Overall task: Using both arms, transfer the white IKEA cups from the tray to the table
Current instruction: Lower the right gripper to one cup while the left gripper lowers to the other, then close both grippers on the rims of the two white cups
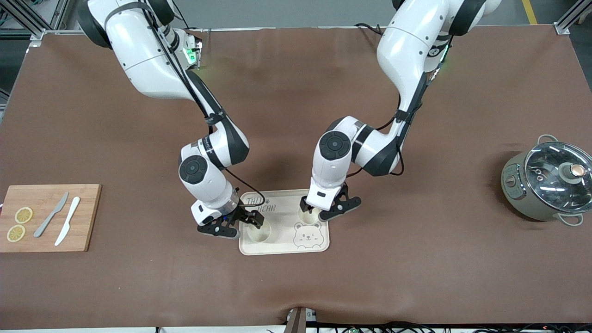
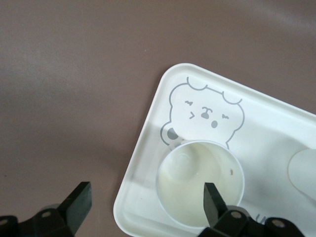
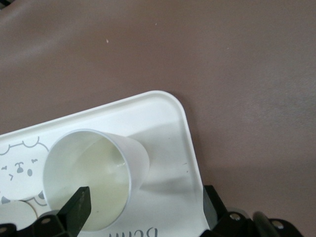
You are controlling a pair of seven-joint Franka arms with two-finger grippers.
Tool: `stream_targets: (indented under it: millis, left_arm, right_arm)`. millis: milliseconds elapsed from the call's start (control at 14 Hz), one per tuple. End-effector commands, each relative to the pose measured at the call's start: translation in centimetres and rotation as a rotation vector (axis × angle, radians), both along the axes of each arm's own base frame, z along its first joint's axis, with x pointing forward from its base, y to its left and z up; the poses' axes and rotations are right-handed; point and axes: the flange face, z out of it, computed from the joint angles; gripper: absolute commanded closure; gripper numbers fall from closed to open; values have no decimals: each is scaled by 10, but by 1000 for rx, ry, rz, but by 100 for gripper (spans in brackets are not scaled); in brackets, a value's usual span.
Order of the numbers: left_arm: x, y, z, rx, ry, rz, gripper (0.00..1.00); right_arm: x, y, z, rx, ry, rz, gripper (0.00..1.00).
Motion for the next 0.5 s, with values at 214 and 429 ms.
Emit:
stream_targets:
  millis: [214,429]
  left_arm:
    - [4,-9,-18,-7,-54,35,0]
    - [5,-8,-24,-17,-62,70,17]
  right_arm:
    - [3,13,-7,-29,-26,21,0]
    - [4,14,-7,-27,-31,21,0]
